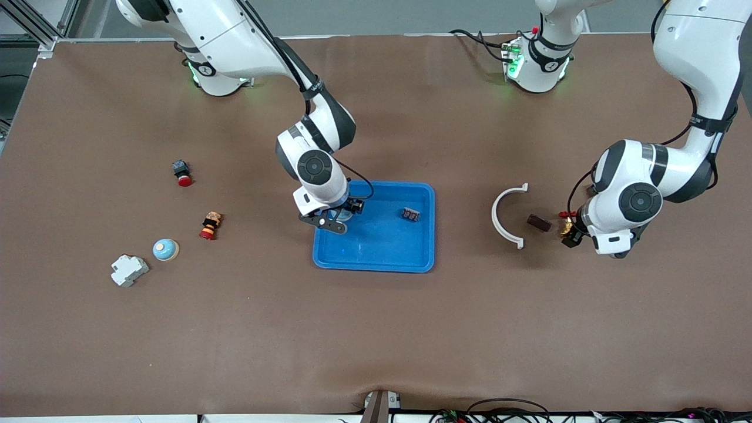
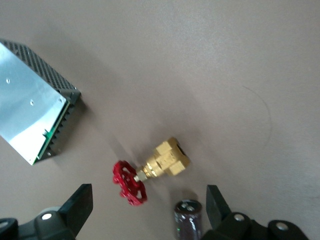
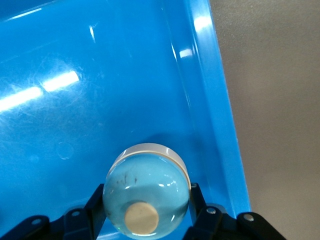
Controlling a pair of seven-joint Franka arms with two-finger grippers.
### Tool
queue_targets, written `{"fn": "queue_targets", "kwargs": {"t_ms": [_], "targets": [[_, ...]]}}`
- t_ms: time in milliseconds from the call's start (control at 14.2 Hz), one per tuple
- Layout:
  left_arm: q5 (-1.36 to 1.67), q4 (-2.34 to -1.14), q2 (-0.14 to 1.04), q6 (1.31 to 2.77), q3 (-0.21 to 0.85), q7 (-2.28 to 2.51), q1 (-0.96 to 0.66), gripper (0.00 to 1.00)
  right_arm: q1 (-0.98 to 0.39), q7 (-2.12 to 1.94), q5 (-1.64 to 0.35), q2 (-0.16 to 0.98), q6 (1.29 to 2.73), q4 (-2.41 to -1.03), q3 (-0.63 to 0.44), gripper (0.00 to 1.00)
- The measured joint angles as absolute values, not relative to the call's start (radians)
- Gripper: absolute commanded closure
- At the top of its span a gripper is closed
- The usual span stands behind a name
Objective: Place electrolytic capacitor and blue bell in tray
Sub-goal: 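Move the bell over the tray while the left gripper grasps the second capacitor, then release the bell in the tray and withdraw the right gripper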
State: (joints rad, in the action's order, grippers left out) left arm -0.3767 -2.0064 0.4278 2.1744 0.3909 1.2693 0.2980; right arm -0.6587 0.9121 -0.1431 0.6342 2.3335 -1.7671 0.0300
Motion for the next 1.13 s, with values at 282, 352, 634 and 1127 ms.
{"fn": "queue_targets", "kwargs": {"t_ms": [282, 352, 634, 1127], "targets": [[-0.377, -2.026, 0.426, 2.210, 0.431, 1.389, 0.296, 0.00, -0.668, 0.912, -0.143, 0.636, 2.334, -1.767, 0.030, 0.63], [-0.377, -2.037, 0.426, 2.222, 0.438, 1.405, 0.294, 0.00, -0.669, 0.912, -0.143, 0.638, 2.334, -1.767, 0.030, 0.59], [-0.377, -2.098, 0.427, 2.321, 0.441, 1.445, 0.293, 0.00, -0.673, 0.912, -0.143, 0.641, 2.335, -1.767, 0.030, 0.00], [-0.377, -2.177, 0.427, 2.428, 0.440, 1.455, 0.294, 0.04, -0.677, 0.912, -0.143, 0.631, 2.287, -1.750, 0.028, 0.00]]}}
